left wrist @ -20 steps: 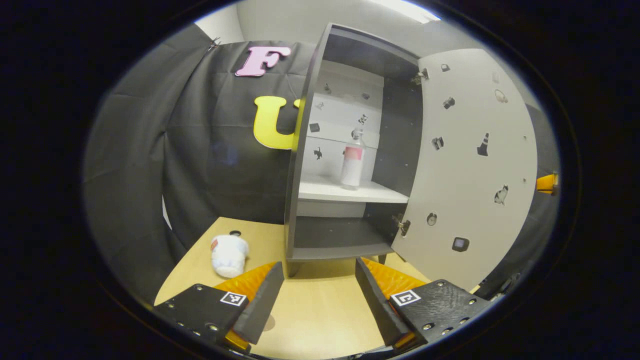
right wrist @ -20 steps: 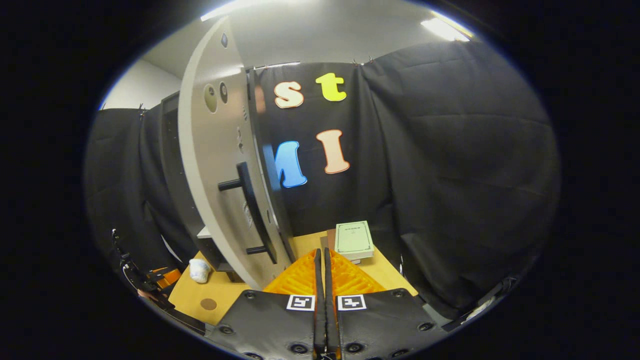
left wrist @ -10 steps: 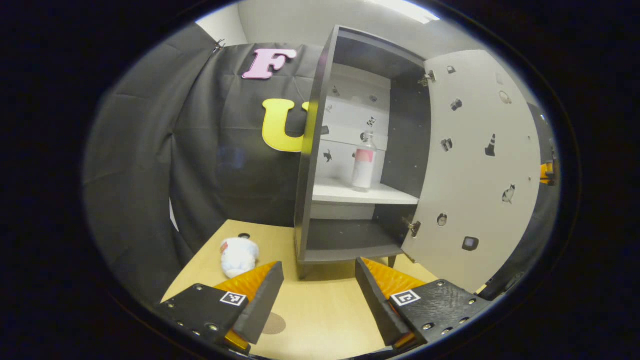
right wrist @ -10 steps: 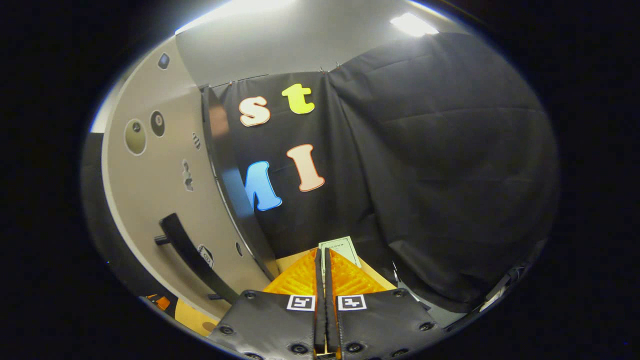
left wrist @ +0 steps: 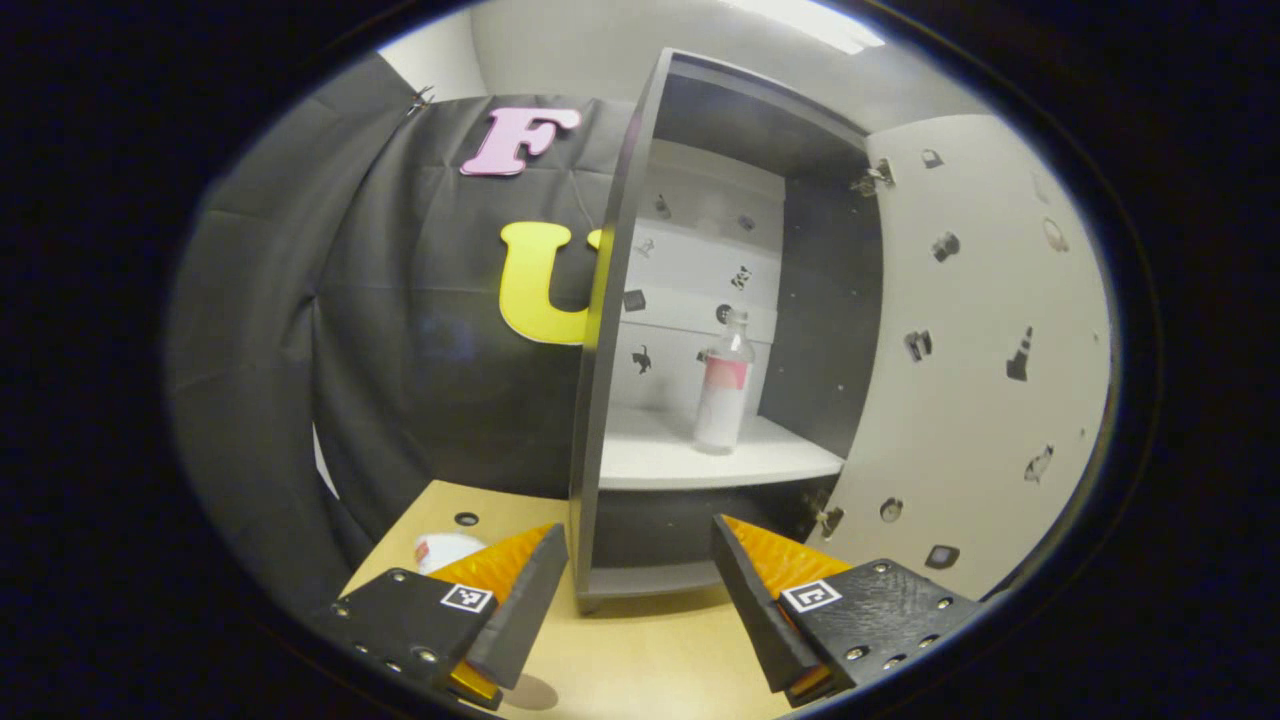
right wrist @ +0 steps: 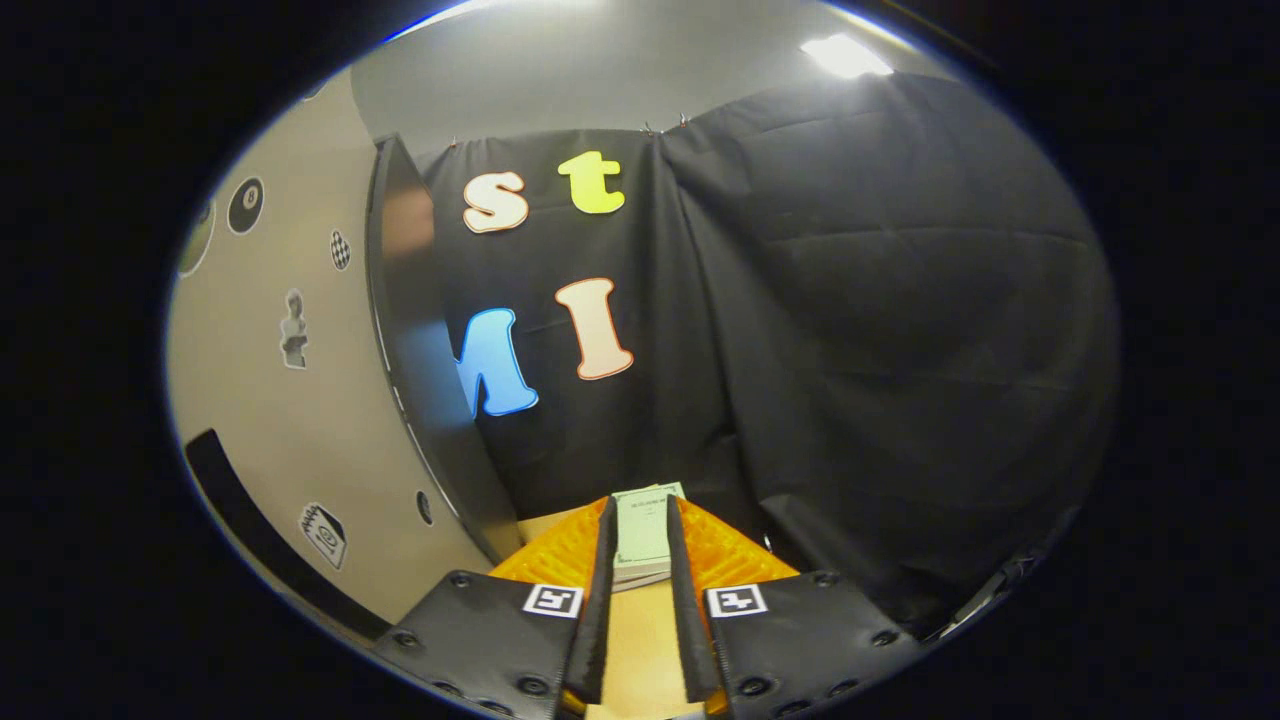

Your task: Open the cabinet door with the right hand, grasp the bottle in the cabinet with the left hand and place it on the coaster, then close the cabinet door with the right hand.

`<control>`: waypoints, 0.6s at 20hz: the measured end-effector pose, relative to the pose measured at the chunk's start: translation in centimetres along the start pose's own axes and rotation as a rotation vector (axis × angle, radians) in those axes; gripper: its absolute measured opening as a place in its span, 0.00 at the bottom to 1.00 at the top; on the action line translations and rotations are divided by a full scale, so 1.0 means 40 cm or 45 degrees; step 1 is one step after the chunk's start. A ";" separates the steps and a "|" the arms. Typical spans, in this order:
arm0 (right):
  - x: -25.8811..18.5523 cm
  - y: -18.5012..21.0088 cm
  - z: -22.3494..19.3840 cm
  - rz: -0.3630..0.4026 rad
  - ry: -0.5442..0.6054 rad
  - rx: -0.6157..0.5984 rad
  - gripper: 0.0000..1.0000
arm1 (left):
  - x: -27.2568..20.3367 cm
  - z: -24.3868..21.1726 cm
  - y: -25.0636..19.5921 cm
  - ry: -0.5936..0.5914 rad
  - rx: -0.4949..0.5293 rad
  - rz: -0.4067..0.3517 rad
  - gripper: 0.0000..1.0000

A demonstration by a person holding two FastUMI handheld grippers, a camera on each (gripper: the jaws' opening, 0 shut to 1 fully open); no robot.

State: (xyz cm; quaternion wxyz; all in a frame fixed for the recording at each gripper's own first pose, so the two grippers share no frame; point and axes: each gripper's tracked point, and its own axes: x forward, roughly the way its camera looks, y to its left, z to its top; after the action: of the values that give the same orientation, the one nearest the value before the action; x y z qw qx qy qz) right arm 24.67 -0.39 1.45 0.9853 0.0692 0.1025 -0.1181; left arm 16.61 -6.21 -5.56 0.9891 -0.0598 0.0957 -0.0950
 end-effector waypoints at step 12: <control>0.149 -0.123 -0.008 -0.136 -0.051 -0.011 0.98 | 0.338 0.138 -0.171 -0.077 0.067 -0.097 0.87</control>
State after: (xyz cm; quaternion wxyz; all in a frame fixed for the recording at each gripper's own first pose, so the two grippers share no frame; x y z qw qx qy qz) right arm 29.06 -6.37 -0.71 0.9797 0.0571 0.0869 -0.1714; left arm 29.54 -15.02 -1.67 0.9884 -0.0401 0.0607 -0.1332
